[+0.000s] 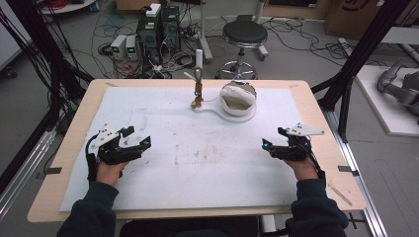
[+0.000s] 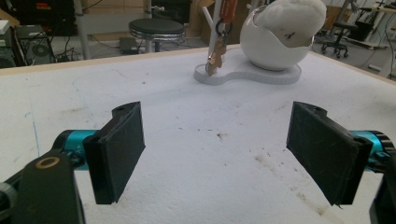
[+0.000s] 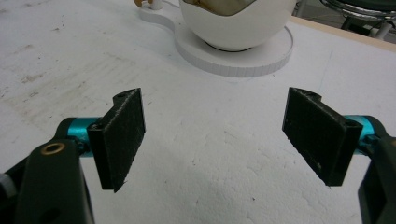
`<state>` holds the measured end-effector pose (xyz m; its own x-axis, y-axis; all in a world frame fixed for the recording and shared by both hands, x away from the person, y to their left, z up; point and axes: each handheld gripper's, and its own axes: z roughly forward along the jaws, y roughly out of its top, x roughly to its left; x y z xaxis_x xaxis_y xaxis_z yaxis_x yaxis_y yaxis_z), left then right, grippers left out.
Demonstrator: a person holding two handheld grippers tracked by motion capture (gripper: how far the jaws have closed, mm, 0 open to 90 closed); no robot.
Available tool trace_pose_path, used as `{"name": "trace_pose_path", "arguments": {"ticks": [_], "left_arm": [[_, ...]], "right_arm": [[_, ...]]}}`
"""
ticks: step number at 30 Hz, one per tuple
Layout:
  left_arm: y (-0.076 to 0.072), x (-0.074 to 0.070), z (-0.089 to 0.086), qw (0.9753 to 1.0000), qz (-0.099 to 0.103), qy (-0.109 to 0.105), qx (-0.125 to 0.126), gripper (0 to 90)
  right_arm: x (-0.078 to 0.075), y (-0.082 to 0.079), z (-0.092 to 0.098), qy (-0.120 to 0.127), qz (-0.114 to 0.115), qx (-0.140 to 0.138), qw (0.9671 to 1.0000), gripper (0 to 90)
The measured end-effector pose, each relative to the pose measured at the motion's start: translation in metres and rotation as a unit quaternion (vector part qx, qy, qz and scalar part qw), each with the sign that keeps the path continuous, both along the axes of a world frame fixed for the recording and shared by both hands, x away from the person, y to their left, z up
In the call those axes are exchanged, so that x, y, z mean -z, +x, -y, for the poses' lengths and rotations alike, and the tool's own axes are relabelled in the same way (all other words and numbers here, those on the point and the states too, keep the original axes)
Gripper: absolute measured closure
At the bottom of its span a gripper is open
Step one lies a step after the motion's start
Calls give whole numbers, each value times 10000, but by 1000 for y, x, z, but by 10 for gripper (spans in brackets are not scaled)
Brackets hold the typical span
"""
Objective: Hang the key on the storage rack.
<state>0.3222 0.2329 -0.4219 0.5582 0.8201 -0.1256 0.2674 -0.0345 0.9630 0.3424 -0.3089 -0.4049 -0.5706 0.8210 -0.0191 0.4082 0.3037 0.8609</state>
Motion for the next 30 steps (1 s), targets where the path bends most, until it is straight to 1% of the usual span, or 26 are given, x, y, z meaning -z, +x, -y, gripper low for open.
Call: {"name": "trace_pose_path", "arguments": {"ticks": [7, 24, 30], "left_arm": [[0, 0, 1, 10000, -33, 47, 21, 190], [2, 1, -1, 10000, -46, 2, -12, 191], [2, 1, -1, 10000, -37, -2, -18, 190]], "right_arm": [[1, 0, 1, 0, 4, 11, 10000, 215], [1, 0, 2, 41, -11, 42, 10000, 215], [1, 0, 3, 55, 16, 58, 10000, 216]]}}
